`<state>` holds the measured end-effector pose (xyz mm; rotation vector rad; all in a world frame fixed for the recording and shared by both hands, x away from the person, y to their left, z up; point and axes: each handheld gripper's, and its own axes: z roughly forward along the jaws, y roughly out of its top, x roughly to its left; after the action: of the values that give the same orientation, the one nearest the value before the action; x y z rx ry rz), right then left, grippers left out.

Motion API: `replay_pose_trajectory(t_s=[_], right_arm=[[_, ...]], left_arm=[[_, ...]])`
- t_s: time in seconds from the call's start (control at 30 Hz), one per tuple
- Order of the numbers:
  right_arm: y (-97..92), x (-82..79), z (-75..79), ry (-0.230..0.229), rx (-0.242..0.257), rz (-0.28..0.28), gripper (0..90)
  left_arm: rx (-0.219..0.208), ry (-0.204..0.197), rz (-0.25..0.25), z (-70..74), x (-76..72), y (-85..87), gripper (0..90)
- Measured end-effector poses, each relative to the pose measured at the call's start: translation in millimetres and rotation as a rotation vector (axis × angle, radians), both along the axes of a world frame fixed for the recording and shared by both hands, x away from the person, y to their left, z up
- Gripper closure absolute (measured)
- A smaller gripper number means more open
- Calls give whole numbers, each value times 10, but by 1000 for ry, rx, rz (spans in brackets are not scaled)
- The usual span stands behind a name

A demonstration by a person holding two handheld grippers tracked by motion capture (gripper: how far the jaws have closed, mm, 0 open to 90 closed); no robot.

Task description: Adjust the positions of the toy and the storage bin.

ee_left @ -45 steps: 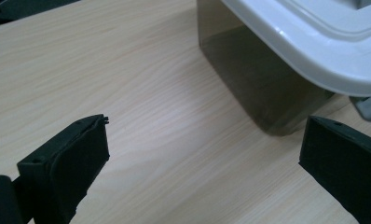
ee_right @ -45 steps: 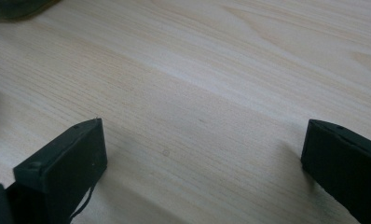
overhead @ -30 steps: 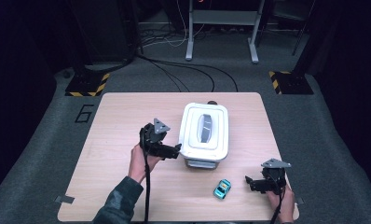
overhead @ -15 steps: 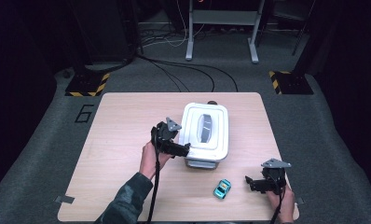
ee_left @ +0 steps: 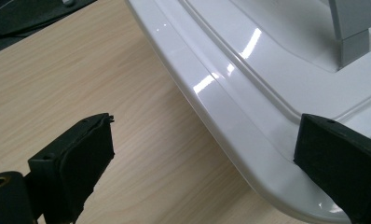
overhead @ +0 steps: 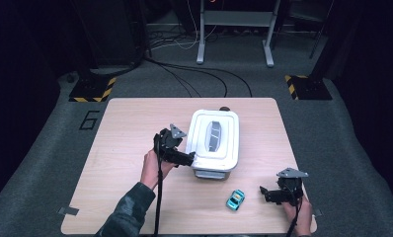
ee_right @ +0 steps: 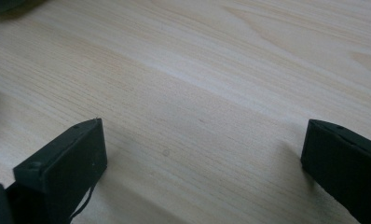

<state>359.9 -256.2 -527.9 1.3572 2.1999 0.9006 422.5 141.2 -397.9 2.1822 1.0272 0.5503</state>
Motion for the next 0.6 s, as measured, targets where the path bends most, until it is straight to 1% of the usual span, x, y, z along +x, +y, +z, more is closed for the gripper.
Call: replay_pose_trajectory(t_s=[0.23, 0.37, 0.43, 0.57, 0.6], right_arm=[[-1, -1, -1, -1, 0, 0, 0], [-3, 1, -1, -2, -2, 3, 0], [-2, 1, -1, -2, -2, 2, 0], [-2, 1, -1, -2, -2, 2, 0], [-2, 0, -1, -1, -1, 0, 0]], left_arm=[[10, 6, 1, 8, 14, 70, 42], [1, 6, 5, 2, 18, 111, 41], [6, 11, 1, 9, 14, 102, 40], [9, 3, -15, 44, -6, 21, 24], [4, -7, -19, 60, -18, -17, 13]])
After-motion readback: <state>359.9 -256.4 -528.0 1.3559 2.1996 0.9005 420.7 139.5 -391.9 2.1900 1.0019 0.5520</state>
